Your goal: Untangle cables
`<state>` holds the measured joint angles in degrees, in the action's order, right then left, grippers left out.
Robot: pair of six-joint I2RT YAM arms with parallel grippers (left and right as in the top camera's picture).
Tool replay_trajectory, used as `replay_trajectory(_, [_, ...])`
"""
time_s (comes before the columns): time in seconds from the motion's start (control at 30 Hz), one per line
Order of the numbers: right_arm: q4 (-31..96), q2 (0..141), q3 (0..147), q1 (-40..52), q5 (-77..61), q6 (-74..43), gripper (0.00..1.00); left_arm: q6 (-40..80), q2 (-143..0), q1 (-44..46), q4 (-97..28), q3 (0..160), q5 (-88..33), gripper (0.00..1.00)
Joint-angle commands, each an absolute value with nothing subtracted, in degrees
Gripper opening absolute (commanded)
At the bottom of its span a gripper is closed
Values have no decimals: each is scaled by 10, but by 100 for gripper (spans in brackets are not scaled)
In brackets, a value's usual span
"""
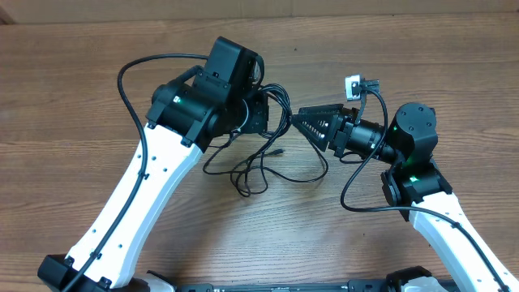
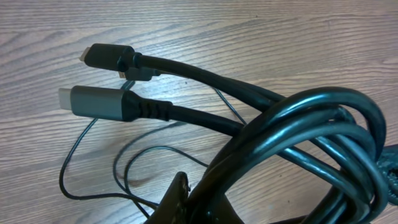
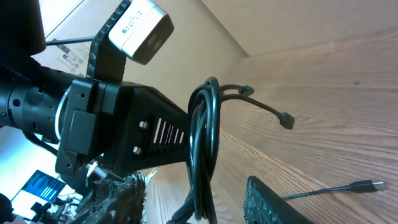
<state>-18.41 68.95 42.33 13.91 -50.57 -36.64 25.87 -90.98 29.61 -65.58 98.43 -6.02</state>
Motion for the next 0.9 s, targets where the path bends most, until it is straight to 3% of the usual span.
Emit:
replay_trajectory(0.0, [-187, 686, 428, 138, -502, -354, 49, 283, -907, 308, -653, 995, -53, 4])
replay_trajectory(0.2, [-187, 686, 428, 138, -524, -268, 49, 299, -907, 316, -651, 995, -40, 4])
replay_trajectory(0.23, [-187, 686, 428, 138, -526, -265, 46, 298, -907, 316, -651, 995, -40, 4])
replay_trajectory(0.27, [-187, 686, 428, 138, -526, -264, 38, 299, -907, 316, -651, 995, -41, 4])
replay_trajectory(0.4, [-187, 686, 428, 138, -526, -262, 27, 305, -907, 316, -651, 995, -41, 4])
replay_trajectory(0.77, [-173, 689, 428, 138, -526, -249, 27, 316, -907, 331, -642, 995, -60, 4])
replay_trajectory(0.87, [-173, 689, 428, 138, -526, -249, 18, 316, -907, 331, -642, 995, -57, 4])
